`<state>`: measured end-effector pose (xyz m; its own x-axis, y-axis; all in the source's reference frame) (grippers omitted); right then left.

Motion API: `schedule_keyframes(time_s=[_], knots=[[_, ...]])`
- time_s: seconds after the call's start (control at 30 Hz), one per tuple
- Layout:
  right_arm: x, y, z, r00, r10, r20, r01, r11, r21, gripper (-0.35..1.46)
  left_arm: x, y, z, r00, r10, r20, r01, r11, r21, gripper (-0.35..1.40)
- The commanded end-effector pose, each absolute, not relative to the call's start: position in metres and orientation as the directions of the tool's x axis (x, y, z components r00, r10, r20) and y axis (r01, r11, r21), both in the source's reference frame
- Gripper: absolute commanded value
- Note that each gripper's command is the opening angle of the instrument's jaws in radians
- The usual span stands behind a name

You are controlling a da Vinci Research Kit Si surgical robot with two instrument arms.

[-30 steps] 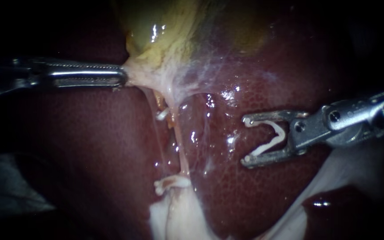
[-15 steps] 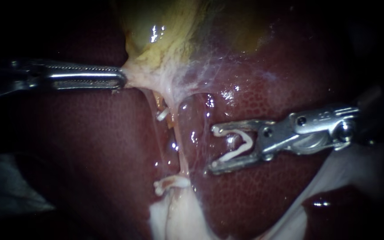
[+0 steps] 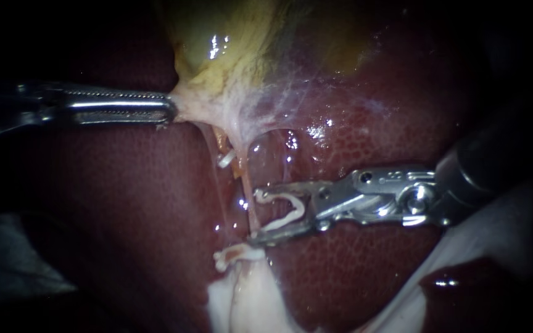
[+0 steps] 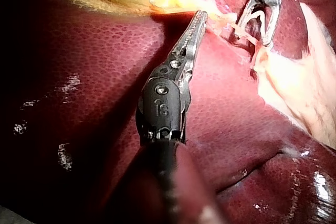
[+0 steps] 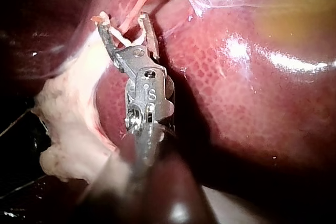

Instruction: Clipping first clip right tube

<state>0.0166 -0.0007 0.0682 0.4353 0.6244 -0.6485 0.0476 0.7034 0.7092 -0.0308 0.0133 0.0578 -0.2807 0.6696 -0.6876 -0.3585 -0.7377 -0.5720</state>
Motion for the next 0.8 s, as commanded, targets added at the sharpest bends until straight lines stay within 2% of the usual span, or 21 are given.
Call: schedule_keyframes(time_s=[0.03, 0.27, 0.5, 0.8], knots=[[0.0168, -0.0008, 0.0683, 0.424, 0.634, -0.646, 0.052, 0.695, 0.717, 0.50, -0.0308, 0.0133, 0.0578, -0.281, 0.670, -0.687, -0.359, -0.738, -0.572, -0.35], [0.0176, -0.0018, 0.0692, 0.382, 0.709, -0.593, 0.092, 0.609, 0.787, 0.50, -0.0309, 0.0133, 0.0578, -0.281, 0.670, -0.687, -0.359, -0.737, -0.572, -0.35], [0.0180, -0.0027, 0.0691, 0.329, 0.775, -0.540, 0.171, 0.513, 0.841, 0.50, -0.0310, 0.0133, 0.0579, -0.281, 0.670, -0.688, -0.360, -0.738, -0.571, -0.35], [0.0186, -0.0037, 0.0665, 0.332, 0.774, -0.539, 0.254, 0.477, 0.841, 0.45, -0.0310, 0.0133, 0.0580, -0.281, 0.669, -0.688, -0.360, -0.738, -0.571, -0.35]])
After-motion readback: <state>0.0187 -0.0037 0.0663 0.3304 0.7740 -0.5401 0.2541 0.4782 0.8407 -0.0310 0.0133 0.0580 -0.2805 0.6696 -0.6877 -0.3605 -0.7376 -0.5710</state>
